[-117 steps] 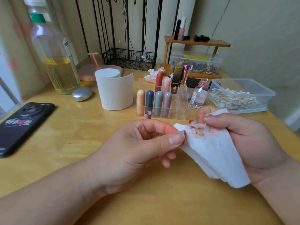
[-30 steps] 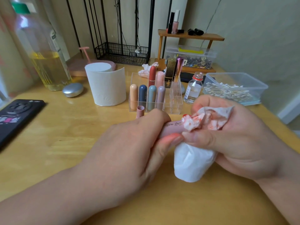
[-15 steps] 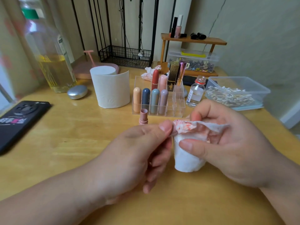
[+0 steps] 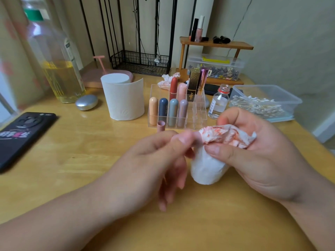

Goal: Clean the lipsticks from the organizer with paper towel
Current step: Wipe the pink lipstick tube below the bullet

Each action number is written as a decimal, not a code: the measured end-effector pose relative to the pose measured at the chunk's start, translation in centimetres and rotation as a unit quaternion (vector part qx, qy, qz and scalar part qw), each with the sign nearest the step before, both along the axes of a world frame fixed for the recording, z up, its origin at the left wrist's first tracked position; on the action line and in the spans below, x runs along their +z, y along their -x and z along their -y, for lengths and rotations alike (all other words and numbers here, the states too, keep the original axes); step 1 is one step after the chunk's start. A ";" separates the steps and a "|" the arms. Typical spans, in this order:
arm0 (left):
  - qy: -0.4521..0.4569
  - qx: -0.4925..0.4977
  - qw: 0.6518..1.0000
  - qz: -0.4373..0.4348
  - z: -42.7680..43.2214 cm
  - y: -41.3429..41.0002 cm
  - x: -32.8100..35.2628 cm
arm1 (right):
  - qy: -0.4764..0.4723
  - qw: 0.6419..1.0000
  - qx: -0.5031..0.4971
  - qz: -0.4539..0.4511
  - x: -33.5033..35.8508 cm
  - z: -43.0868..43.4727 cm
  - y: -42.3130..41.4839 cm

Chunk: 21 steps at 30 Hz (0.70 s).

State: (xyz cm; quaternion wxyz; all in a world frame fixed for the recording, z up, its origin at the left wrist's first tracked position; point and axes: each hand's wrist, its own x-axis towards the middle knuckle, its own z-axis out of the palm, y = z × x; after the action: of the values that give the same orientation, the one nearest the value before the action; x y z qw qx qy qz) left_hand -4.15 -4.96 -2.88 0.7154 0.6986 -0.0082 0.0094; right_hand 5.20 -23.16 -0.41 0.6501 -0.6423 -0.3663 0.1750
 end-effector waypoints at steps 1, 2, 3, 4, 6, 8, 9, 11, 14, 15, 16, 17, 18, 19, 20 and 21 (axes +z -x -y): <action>0.066 -0.034 0.996 -0.048 0.0 -0.1 0.2 | 0.015 0.999 -0.008 0.031 0.1 0.1 0.2; 0.124 -0.070 0.986 -0.086 -0.1 -0.2 0.5 | 0.024 0.998 -0.007 0.053 0.2 0.1 0.3; 0.168 -0.102 0.974 -0.114 -0.2 -0.2 0.6 | 0.027 0.997 -0.001 0.066 0.2 0.2 0.5; 0.195 -0.124 0.964 -0.129 -0.3 -0.2 0.7 | 0.026 0.997 0.005 0.072 0.2 0.3 0.7; 0.210 -0.131 0.961 -0.126 -0.2 -0.2 0.6 | 0.024 0.997 0.014 0.071 0.0 0.3 1.0; 0.150 -0.095 0.981 -0.080 0.1 -0.1 0.3 | 0.028 0.998 0.015 0.050 0.0 0.3 0.8; 0.092 -0.066 0.993 -0.043 0.3 -0.1 0.2 | 0.030 0.999 0.018 0.032 0.1 0.3 0.6; -0.037 -0.001 0.998 0.042 0.6 0.1 -0.2 | 0.032 0.999 0.021 -0.008 0.3 0.4 0.2; -0.223 0.066 0.955 0.183 0.4 0.6 -0.5 | 0.020 0.996 0.032 -0.076 0.5 0.5 -0.3; -0.282 0.075 0.932 0.215 0.2 0.8 -0.6 | 0.009 0.990 0.054 -0.130 0.6 0.6 -0.4; -0.322 0.080 0.914 0.234 0.0 0.9 -0.6 | -0.002 0.979 0.080 -0.190 0.7 0.7 -0.4; -0.329 0.084 0.910 0.239 0.0 0.9 -0.6 | -0.010 0.965 0.099 -0.242 0.8 0.8 -0.5; -0.301 0.083 0.921 0.232 0.1 0.9 -0.5 | -0.015 0.956 0.103 -0.275 0.9 0.8 -0.5; -0.237 0.073 0.946 0.207 0.3 0.8 -0.4 | -0.015 0.953 0.089 -0.290 1.1 0.8 -0.7; -0.149 0.052 0.973 0.168 0.5 0.6 -0.3 | -0.016 0.955 0.061 -0.290 1.3 0.8 -1.0; -0.060 0.023 0.989 0.130 0.6 0.4 -0.4 | -0.020 0.958 0.031 -0.283 1.5 0.9 -1.2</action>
State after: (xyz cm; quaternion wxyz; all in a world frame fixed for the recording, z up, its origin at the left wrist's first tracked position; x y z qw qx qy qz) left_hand -4.52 -5.54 -3.26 0.6650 0.7329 -0.0851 0.1161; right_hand 6.41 -24.05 1.10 0.7342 -0.5419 -0.1902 0.3622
